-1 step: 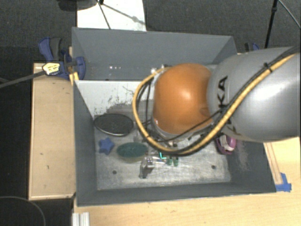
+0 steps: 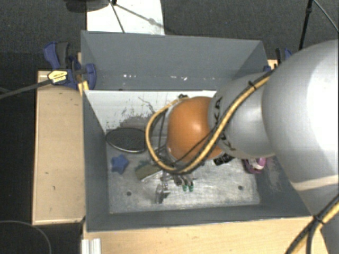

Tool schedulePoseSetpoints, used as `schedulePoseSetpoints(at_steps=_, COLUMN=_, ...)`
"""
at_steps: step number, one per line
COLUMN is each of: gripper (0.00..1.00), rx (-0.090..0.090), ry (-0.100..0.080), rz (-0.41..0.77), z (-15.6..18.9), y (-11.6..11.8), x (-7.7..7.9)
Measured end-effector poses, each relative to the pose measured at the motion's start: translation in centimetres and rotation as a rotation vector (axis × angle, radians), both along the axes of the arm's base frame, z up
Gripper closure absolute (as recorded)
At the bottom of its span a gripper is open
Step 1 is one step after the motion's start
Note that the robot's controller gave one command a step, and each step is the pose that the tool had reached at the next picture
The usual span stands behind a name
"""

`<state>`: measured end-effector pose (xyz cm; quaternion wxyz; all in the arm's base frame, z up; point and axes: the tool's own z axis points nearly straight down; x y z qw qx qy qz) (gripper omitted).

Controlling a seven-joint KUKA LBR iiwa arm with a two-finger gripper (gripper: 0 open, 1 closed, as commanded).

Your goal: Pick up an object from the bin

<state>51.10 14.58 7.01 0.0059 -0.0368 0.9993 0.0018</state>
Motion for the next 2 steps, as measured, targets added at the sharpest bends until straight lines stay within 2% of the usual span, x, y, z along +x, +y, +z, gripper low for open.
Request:
schedulePoseSetpoints(at_steps=1, gripper=1.00, rx=0.003, ry=-0.003, rz=-0.005, z=0.5, y=0.2, x=0.1)
schedulePoseSetpoints(at_steps=2, gripper=1.00, rx=-0.004, ry=0.004, rz=0.257, z=18.3, y=1.0, x=-1.9)
